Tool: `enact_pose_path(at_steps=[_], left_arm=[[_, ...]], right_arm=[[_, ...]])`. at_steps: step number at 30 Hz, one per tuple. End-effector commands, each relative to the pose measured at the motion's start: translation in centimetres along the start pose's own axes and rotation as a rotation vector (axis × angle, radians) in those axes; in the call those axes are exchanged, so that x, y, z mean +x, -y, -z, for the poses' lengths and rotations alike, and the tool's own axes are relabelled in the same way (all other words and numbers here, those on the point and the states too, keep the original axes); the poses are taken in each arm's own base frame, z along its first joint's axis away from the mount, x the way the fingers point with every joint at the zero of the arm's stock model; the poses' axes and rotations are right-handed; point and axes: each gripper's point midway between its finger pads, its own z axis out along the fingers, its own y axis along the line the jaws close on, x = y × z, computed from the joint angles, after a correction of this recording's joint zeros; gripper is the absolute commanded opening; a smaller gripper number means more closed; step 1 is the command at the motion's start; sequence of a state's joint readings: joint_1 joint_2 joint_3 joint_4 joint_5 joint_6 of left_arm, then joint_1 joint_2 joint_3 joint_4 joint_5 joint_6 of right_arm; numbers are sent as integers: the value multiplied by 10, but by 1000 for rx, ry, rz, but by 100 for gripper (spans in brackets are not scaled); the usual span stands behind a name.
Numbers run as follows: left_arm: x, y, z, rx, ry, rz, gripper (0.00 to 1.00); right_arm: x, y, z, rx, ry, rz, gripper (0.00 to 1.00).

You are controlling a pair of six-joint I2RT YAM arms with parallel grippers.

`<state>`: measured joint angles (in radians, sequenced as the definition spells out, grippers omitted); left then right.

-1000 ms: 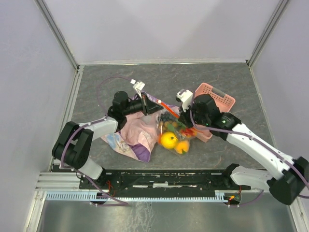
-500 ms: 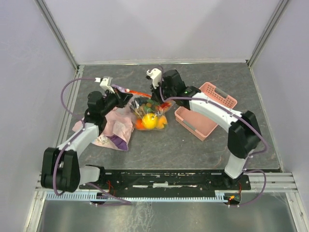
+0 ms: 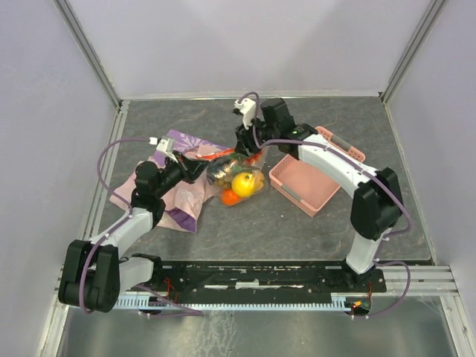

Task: Open the zip-top bag and remove the fake food
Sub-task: Adjust the zipper food storage bag at the center of the board, then unzip the zipper food storage bag at the center of the board.

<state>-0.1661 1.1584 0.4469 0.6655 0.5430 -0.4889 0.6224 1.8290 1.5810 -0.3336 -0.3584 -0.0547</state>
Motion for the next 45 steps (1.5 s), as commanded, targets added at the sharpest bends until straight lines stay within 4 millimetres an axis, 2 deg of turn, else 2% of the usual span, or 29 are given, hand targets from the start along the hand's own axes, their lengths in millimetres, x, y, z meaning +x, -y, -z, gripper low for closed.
enact_pose_path(at_steps=[1, 3, 5, 9, 13, 18, 24, 27, 30, 35, 41, 42, 45], left_arm=[[-16, 46, 8, 174, 78, -115, 3], [-16, 49, 10, 182, 86, -195, 3], [-17, 46, 13, 167, 95, -274, 3], [-31, 54, 19, 188, 146, -440, 3], [-30, 60, 23, 226, 130, -514, 3], [-27, 64, 21, 257, 113, -505, 3], [-31, 75, 17, 319, 51, -534, 3], [-26, 79, 17, 359, 5, -527, 3], [-23, 82, 18, 385, -16, -525, 3], [-23, 82, 18, 386, -24, -533, 3], [-23, 81, 17, 374, -32, -502, 4], [-23, 80, 16, 368, -31, -493, 6], [-23, 79, 17, 351, -33, -463, 23]], right_arm=[[-33, -36, 57, -152, 153, 112, 65], [-39, -51, 72, -195, 218, 156, 85], [-44, -62, 80, -241, 262, 240, 99], [-52, -75, 77, -353, 264, 384, 99], [-61, -91, 71, -454, 226, 378, 100], [-49, -108, 56, -504, 194, 363, 99], [-37, -107, 42, -502, 142, 340, 91], [-32, -106, 35, -509, 114, 327, 85], [-27, -106, 32, -520, 90, 307, 73], [-23, -110, 35, -539, 85, 287, 40], [-22, -113, 38, -540, 95, 266, 11], [-22, -113, 38, -537, 95, 260, 8], [-23, -113, 41, -530, 93, 249, 2]])
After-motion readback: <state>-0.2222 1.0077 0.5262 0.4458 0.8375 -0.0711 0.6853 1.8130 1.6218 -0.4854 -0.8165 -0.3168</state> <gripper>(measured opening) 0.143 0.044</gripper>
